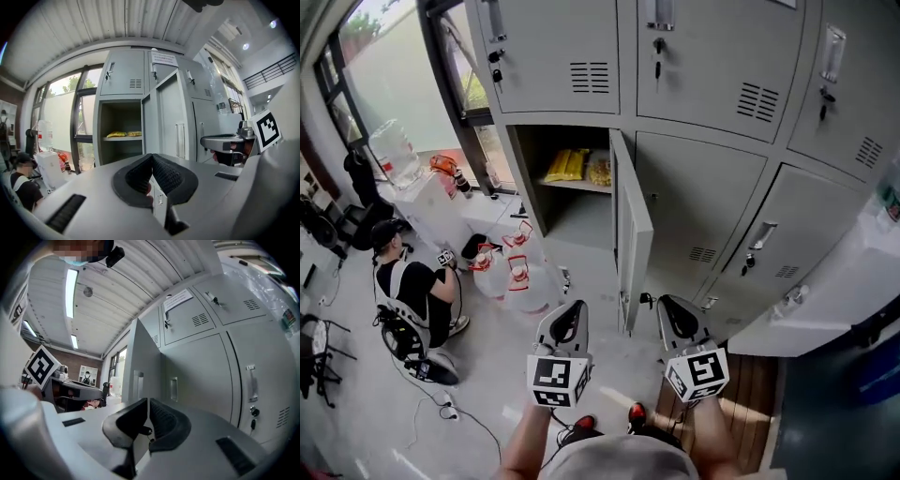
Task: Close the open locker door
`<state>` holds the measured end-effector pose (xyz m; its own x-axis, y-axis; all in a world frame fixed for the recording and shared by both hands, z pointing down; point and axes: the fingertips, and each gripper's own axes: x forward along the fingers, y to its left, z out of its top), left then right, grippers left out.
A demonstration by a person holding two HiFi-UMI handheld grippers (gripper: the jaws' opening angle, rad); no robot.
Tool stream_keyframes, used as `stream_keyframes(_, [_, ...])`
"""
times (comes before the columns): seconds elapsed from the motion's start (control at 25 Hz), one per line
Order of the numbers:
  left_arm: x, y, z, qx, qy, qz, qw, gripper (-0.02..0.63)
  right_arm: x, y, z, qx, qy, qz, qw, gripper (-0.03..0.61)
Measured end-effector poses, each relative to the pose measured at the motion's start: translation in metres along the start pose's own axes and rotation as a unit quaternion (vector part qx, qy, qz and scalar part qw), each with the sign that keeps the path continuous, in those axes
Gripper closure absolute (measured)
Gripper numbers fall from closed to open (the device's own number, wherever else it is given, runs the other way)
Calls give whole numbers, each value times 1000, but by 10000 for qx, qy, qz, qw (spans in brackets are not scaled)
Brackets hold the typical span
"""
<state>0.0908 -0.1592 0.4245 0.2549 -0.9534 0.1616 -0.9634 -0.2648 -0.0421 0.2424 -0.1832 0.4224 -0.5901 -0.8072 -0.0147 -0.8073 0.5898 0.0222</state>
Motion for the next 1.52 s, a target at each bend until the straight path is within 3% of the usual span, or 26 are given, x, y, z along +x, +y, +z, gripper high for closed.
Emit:
stream_keyframes(0.2, [-5, -3, -4, -52, 73, 502, 9987, 592, 10, 7, 2, 8, -133, 844, 9963, 551])
stream_keyframes(0.36, [-13, -2, -5, -38, 94, 838, 9964, 592, 11, 18, 8, 262, -314, 1578, 9866, 544])
stream_keyframes(0.6, [-22, 2, -5, 0, 97, 1183, 9929, 592, 17, 31, 12, 536, -418, 2391, 9686, 359])
stream_keyframes(0.8, [-29, 6, -4, 16, 69, 1403, 9901, 592, 26, 40, 8, 505, -337, 2790, 9584, 302])
stream_keyframes(1.32, [-41, 18, -2, 14, 46, 1788, 9839, 592, 37, 46, 0, 409, -78, 3156, 9480, 353])
stream_keyframes(1.52, [-42, 17, -4, 4, 87, 1824, 9832, 592, 40, 47, -1, 345, -78, 3149, 9485, 430])
